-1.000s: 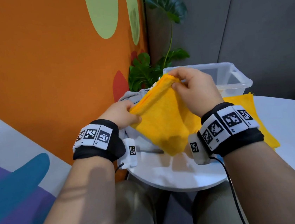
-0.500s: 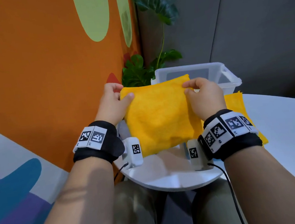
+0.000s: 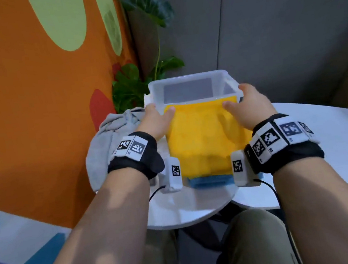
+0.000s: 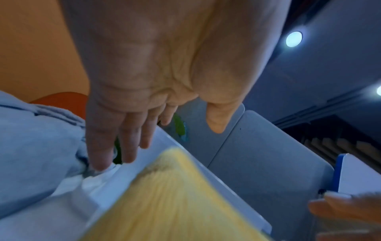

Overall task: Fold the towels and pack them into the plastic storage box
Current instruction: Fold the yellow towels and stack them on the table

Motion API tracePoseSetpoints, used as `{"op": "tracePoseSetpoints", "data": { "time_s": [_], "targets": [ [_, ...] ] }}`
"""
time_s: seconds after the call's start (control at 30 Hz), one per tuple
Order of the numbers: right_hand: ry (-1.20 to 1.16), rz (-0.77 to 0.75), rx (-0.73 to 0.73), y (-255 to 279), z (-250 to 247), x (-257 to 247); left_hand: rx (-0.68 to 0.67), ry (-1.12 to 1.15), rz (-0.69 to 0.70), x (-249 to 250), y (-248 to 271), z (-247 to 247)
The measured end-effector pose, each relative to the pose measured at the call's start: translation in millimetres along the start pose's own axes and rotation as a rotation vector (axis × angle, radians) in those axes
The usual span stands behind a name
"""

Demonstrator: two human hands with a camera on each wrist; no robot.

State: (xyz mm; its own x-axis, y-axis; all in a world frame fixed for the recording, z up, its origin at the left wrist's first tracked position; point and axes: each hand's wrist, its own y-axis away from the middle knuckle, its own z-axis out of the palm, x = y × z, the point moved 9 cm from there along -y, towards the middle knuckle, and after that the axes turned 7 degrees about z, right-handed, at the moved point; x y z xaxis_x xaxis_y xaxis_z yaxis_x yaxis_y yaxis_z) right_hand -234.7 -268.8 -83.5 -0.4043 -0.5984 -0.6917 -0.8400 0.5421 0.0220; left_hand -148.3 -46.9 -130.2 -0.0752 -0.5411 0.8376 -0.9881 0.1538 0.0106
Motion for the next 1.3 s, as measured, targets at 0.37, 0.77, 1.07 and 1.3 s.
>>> {"op": "tracePoseSetpoints", "data": {
  "time_s": [0.37,0.77,1.07,1.3],
  "targets": [
    [0.361,0.219,-0.285,0,33,59,-0.291,0.049,-0.246,-49,15,45],
    [-0.006,0.167,-0.270,-1,40,50,-0.222,0.071,-0.206,-45,14,40],
    [0.369,0.185,-0.284,5,49,62,-0.315,-0.168,-0.176,-50,21,44],
    [0.136,0.124,-0.187,2,41,54,-0.234,-0.157,-0.059,-33,18,39]
  ]
}}
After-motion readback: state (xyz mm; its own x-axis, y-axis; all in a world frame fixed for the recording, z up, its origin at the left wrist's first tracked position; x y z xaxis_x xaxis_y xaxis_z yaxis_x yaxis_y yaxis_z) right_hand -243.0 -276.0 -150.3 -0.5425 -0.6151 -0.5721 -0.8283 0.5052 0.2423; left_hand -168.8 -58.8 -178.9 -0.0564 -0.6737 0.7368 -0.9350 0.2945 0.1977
